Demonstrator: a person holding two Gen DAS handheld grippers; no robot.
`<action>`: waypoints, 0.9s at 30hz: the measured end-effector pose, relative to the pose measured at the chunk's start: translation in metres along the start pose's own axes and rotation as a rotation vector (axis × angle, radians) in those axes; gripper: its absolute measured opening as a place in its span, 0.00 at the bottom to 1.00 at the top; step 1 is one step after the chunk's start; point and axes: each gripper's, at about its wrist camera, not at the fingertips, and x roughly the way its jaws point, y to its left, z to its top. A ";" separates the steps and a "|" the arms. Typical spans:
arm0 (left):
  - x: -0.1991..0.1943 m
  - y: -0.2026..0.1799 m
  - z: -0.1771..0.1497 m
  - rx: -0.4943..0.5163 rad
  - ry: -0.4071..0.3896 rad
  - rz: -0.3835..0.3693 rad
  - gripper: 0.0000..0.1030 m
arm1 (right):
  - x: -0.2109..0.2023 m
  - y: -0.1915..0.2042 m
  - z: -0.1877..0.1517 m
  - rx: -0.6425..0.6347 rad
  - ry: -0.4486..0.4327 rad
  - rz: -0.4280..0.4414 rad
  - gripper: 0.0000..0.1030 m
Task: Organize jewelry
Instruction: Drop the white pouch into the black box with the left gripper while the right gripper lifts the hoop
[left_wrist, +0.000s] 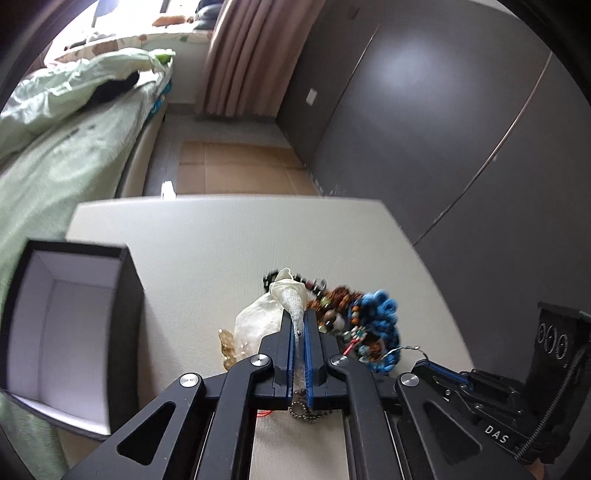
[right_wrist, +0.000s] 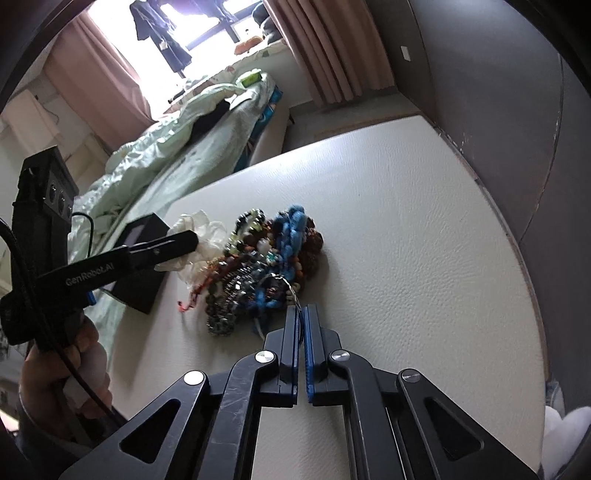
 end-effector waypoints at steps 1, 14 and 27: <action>-0.006 -0.001 0.002 0.001 -0.011 -0.003 0.04 | -0.005 0.001 0.001 0.003 -0.013 0.003 0.04; -0.073 0.015 0.023 -0.004 -0.129 0.012 0.04 | -0.051 0.027 0.014 -0.010 -0.118 0.012 0.04; -0.105 0.074 0.030 -0.072 -0.179 0.054 0.04 | -0.058 0.061 0.022 -0.044 -0.159 0.039 0.04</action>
